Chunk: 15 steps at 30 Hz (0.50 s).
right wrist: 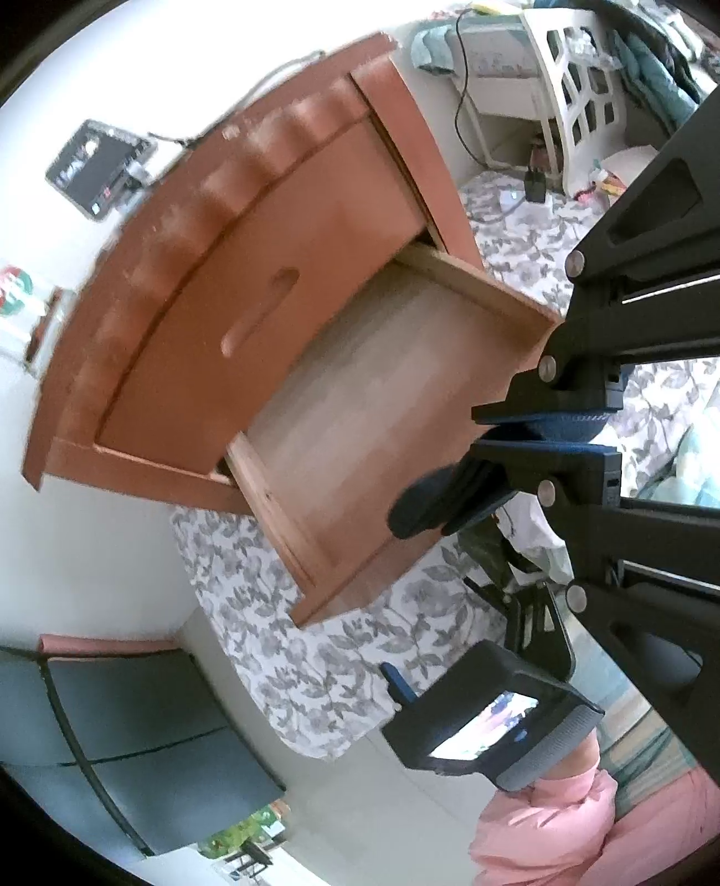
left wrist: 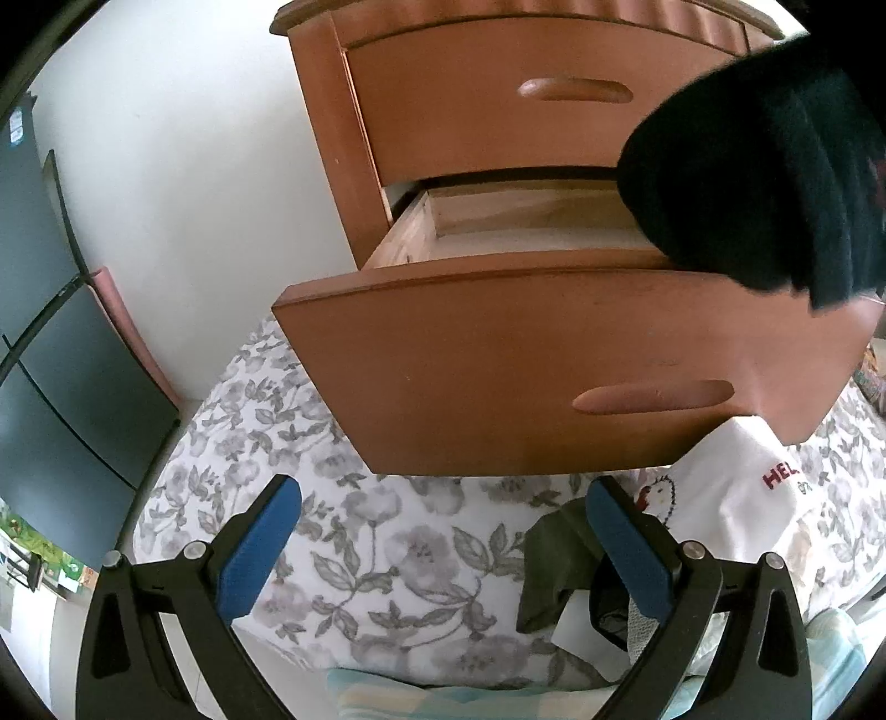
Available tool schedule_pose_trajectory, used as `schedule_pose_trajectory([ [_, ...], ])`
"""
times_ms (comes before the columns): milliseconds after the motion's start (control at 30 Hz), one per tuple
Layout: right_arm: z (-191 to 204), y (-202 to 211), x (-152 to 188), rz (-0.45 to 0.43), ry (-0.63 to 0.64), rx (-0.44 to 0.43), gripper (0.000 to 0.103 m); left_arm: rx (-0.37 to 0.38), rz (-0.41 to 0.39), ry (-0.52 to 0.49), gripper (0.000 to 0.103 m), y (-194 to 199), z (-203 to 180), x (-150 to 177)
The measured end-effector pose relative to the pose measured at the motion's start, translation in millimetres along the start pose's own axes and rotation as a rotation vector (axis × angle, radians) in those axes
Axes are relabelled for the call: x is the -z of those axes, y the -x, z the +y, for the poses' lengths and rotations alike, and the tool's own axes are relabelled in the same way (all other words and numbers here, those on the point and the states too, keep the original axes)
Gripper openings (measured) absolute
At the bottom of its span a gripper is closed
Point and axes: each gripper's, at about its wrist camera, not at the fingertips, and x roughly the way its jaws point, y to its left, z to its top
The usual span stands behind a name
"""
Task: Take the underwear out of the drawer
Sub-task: 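Carry the black cloth down onto the clothes pile with the right gripper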
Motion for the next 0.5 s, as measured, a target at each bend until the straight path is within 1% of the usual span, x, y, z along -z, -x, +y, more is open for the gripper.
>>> schedule_pose_trajectory([
  [133,7,-16,8,0.016,-0.009,-0.037,0.003,0.0,-0.004,-0.002,0.102,1,0,1],
  [200,7,-25,11,0.03,-0.02,-0.042,0.003,-0.001,-0.008,-0.001,0.102,2,1,1],
  [333,6,-42,20,0.054,-0.053,-0.067,0.003,0.003,0.0,0.002,0.102,1,1,0],
  [500,7,-59,35,0.058,-0.107,-0.119,0.003,0.008,0.012,-0.002,0.102,-2,1,0],
])
